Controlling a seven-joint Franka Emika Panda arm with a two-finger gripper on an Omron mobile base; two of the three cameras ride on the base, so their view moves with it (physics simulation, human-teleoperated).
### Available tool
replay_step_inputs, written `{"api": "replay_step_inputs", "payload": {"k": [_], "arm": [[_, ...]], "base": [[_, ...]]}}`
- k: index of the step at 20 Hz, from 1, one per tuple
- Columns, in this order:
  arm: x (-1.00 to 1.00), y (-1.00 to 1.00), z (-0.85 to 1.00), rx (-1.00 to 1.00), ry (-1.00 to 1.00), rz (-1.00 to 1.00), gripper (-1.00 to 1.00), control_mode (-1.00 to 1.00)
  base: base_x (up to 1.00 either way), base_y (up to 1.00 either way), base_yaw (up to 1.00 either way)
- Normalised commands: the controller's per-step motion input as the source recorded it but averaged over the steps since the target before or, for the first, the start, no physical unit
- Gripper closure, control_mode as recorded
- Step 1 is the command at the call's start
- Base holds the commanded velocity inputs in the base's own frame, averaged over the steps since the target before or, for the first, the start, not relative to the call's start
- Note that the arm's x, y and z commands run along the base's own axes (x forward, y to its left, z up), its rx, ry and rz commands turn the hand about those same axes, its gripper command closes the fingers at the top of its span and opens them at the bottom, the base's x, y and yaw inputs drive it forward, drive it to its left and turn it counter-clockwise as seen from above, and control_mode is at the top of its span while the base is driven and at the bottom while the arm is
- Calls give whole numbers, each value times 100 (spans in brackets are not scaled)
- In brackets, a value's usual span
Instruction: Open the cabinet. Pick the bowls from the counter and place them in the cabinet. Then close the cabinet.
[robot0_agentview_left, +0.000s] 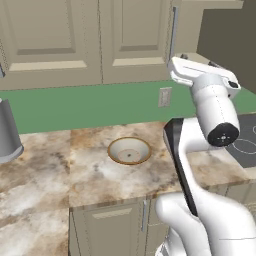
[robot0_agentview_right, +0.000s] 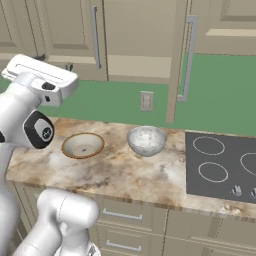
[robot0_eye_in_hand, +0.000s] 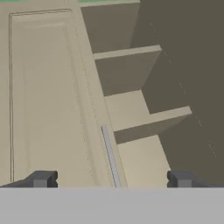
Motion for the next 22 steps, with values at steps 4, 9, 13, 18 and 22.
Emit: {"api": "replay_step_inputs", "payload": {"k": [4,9,13,18,22], "arm": [[38,0,0,0,18,0,-100,-100],[23,-4,-1,0,13,2,-100,-100],[12,-23,-12,0,3,9,-100,-100],[11,-18,-29,-1,-6,13,-100,-100],[27,-2,-32,-4,-1,13,-100,-100]], "base": [[0,0,0],[0,0,0],[0,0,0],[0,0,0],[0,0,0]]}}
